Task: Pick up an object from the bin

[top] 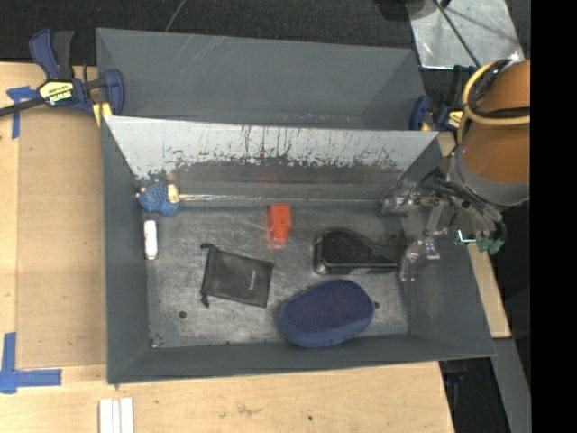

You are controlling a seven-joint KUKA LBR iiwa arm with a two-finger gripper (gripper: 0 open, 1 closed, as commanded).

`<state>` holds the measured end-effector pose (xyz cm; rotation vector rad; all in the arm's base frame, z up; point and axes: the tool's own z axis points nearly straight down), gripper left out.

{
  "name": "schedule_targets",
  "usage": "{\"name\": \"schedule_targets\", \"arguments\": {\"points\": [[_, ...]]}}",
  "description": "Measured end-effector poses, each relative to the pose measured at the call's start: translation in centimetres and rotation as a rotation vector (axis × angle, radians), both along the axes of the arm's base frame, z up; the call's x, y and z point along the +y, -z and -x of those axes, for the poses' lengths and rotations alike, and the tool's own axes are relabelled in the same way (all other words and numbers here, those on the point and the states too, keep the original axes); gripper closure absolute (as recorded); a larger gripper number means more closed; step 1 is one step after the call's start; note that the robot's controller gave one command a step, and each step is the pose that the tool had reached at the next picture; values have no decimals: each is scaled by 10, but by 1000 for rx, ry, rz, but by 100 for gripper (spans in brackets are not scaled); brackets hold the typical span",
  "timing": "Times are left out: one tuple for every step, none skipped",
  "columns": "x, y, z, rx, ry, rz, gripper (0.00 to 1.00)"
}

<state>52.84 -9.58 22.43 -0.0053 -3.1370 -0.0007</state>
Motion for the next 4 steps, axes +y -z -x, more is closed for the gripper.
{"name": "schedule_targets", "arguments": {"points": [[33, 106, -7, -27, -198, 5, 0], [61, 108, -30, -18, 4, 7, 0], [37, 139, -84, -22, 71, 1, 0], [37, 137, -83, -21, 69, 2, 100]]}}
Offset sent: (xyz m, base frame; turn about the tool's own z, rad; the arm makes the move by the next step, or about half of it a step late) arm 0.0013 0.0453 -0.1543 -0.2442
